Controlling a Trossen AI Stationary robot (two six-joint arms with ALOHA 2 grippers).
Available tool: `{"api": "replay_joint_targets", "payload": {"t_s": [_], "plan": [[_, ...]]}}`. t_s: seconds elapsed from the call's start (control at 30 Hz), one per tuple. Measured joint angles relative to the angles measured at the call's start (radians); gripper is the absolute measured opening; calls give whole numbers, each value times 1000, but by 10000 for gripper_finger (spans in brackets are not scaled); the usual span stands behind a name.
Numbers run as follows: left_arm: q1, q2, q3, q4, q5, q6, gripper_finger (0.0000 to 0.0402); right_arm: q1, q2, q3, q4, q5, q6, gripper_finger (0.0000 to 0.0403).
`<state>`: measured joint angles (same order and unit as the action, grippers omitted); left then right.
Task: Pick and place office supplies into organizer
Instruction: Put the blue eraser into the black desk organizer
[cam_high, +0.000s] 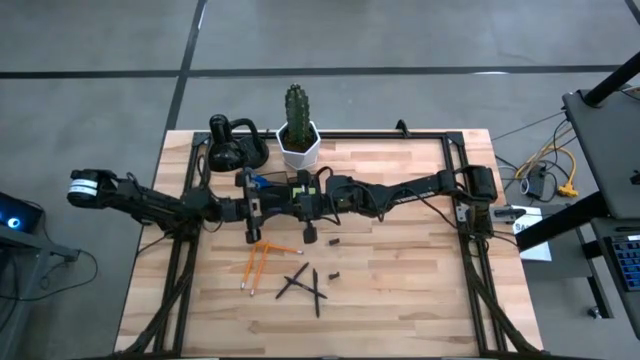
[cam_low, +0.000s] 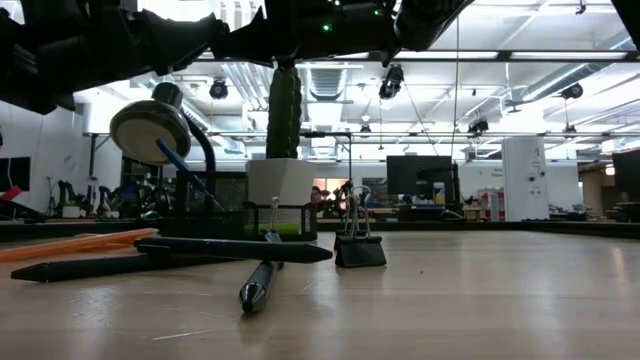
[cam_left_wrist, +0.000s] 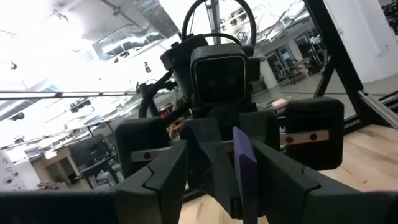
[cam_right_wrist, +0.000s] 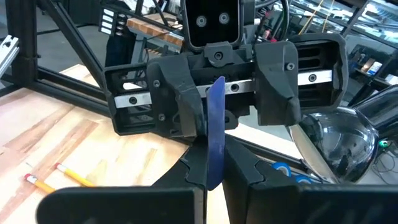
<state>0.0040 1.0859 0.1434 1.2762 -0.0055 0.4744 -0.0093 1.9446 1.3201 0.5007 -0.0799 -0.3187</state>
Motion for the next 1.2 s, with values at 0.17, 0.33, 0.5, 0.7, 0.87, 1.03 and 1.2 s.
{"api": "replay_joint_targets", "payload": {"t_s": [0.17, 0.33, 0.5, 0.7, 0.87, 1.03, 1.2], "plan": [[0, 0, -2, -1, 3, 0, 124, 0, 0, 0, 1, 2, 0, 13], [-1, 0, -2, -9, 6, 0, 67, 0, 0, 0, 3, 6, -13, 13], [-1, 0, -3, -7, 9, 3, 12, -1, 0, 9, 3, 8, -37, 13], [-1, -1, -3, -6, 8, -6, 11, -1, 0, 12, 2, 6, -51, 13], [-1, -1, -3, -10, 6, -22, 6, -1, 0, 12, -4, 5, -54, 19], [0, -2, -3, -20, 0, -23, 6, 0, -4, 14, -39, 22, -53, 52], [1, -8, -4, -18, -8, -23, 6, 3, -12, 15, -59, 95, -52, 76]]}}
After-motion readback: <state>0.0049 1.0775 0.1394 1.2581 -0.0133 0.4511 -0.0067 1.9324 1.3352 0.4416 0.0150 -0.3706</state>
